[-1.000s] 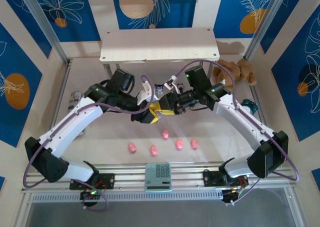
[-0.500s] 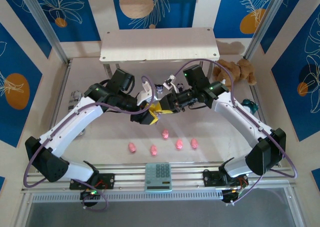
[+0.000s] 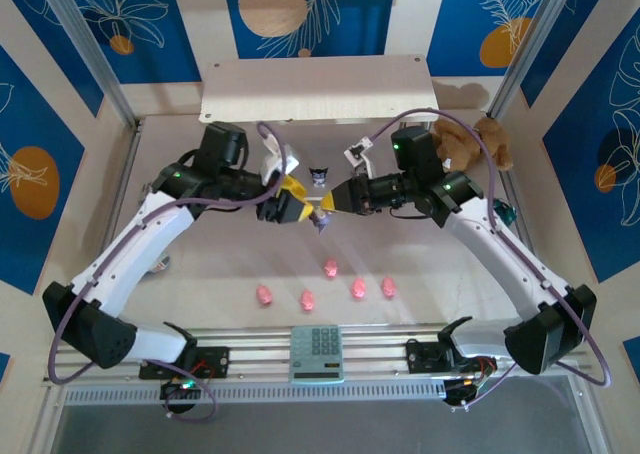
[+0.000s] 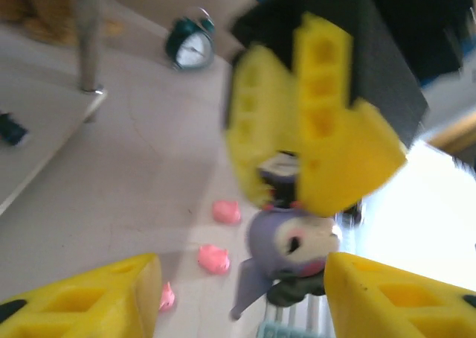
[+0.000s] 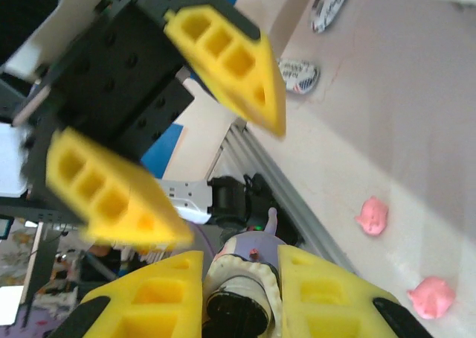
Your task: Place and organize the plastic toys onto the shelf
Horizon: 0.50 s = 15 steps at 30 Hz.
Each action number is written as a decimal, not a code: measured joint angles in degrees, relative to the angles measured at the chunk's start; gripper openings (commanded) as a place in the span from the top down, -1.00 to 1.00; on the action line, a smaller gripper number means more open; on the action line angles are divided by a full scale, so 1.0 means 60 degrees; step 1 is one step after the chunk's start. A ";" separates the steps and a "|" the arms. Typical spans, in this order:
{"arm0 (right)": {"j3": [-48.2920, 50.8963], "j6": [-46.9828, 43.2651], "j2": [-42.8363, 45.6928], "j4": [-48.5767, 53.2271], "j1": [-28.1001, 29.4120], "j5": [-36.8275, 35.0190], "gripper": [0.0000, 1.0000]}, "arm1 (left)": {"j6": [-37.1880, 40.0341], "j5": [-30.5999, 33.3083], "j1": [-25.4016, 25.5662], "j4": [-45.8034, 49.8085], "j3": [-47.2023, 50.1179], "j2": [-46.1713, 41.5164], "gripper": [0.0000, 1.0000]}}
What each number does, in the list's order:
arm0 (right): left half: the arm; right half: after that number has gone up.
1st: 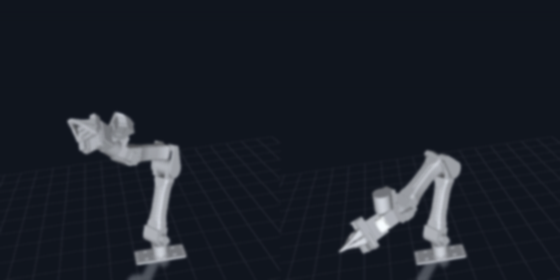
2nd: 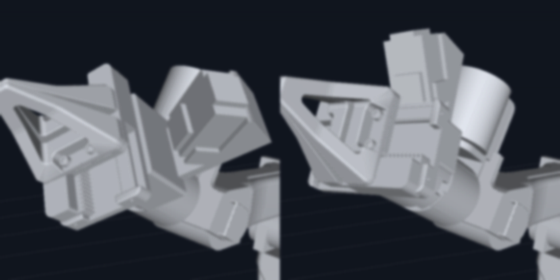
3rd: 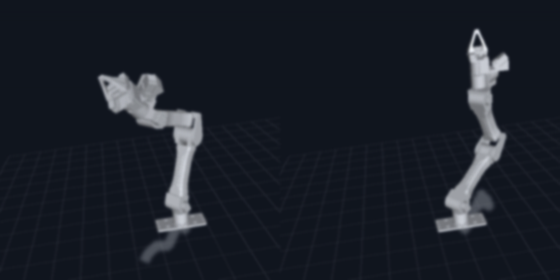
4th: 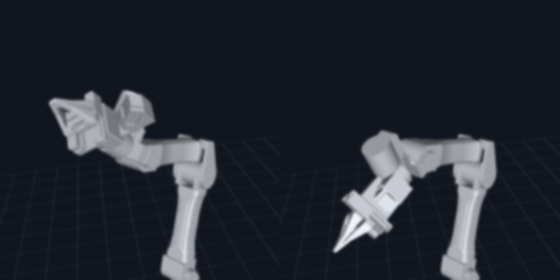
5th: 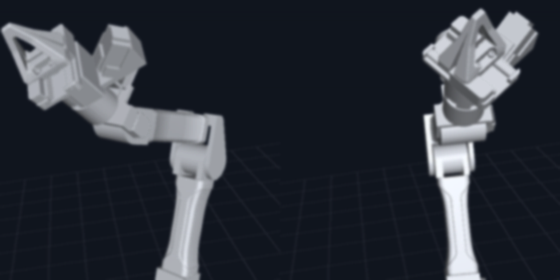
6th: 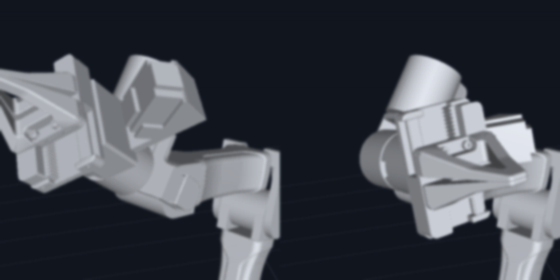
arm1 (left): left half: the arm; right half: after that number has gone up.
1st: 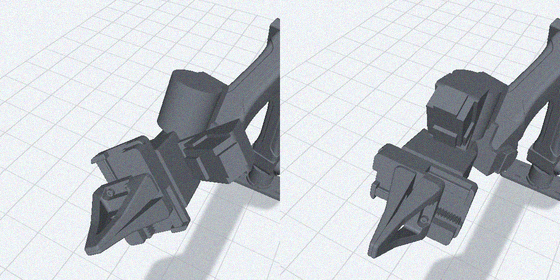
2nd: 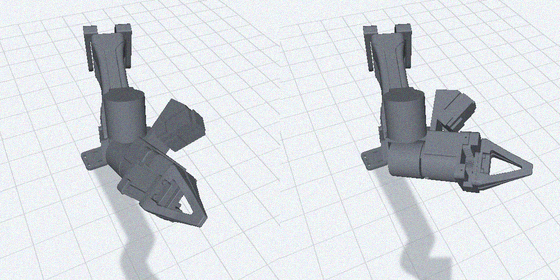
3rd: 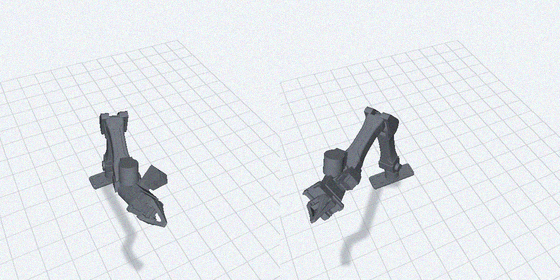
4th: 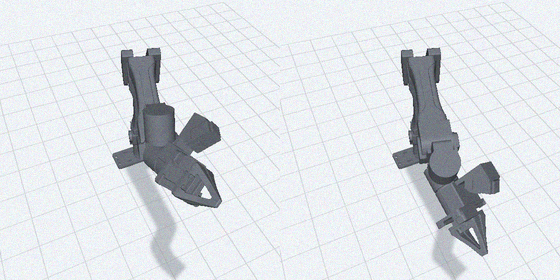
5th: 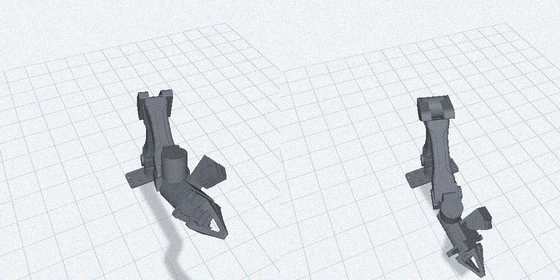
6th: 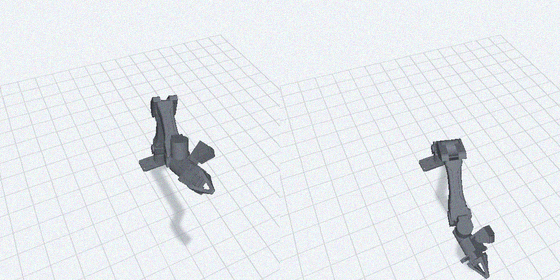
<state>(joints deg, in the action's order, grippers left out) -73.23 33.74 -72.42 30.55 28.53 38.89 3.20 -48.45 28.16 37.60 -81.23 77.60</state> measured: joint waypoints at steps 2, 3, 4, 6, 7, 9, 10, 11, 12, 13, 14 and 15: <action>0.0175 0.0007 0.0310 -0.0357 -0.0076 -0.0142 0.91 | -0.1366 -0.0076 -0.0495 -0.0798 0.0076 -0.0073 0.03; 0.0299 0.0015 0.0474 -0.0586 -0.0084 -0.0229 0.91 | -0.2255 -0.0208 -0.0739 -0.1574 0.0317 -0.0131 0.04; 0.0397 0.0051 0.0594 -0.0772 -0.0084 -0.0288 0.91 | -0.3005 -0.0291 -0.0911 -0.2306 0.0616 -0.0200 0.05; 0.0667 0.0157 0.0871 -0.1282 -0.0080 -0.0499 0.91 | -0.4965 -0.0503 -0.1151 -0.4105 0.1519 -0.0302 0.06; 0.0783 0.0222 0.0969 -0.1530 -0.0080 -0.0601 0.92 | -0.5708 -0.0561 -0.1173 -0.4801 0.1861 -0.0288 0.05; 0.1144 0.0364 0.1195 -0.2218 -0.0015 -0.0882 0.91 | -0.7442 -0.0645 -0.1162 -0.6360 0.2623 -0.0219 -0.02; 0.1330 0.0408 0.1297 -0.2517 0.0022 -0.1013 0.91 | -0.8032 -0.0645 -0.1155 -0.6892 0.2874 -0.0211 -0.03; 0.1548 0.0474 0.1406 -0.2878 0.0062 -0.1177 0.91 | -0.8772 -0.0641 -0.1155 -0.7559 0.3162 -0.0211 -0.04; 0.1796 0.0546 0.1530 -0.3260 0.0113 -0.1330 0.91 | -0.9435 -0.0637 -0.1155 -0.8204 0.3388 -0.0211 -0.06; 0.1989 0.0608 0.1621 -0.3544 0.0146 -0.1457 0.92 | -0.9934 -0.0612 -0.1155 -0.8695 0.3537 -0.0211 -0.10; 0.2146 0.0678 0.1690 -0.3810 0.0175 -0.1570 0.92 | -1.0462 -0.0590 -0.1155 -0.9260 0.3694 -0.0211 -0.12; 0.2240 0.0739 0.1734 -0.4022 0.0193 -0.1712 0.92 | -1.1027 -0.0565 -0.1155 -0.9890 0.3858 -0.0211 -0.15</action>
<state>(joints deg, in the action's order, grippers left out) -59.79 38.17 -62.02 6.42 29.69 28.62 -62.96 -51.83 21.23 -21.74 -58.08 76.34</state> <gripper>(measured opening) 0.212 0.553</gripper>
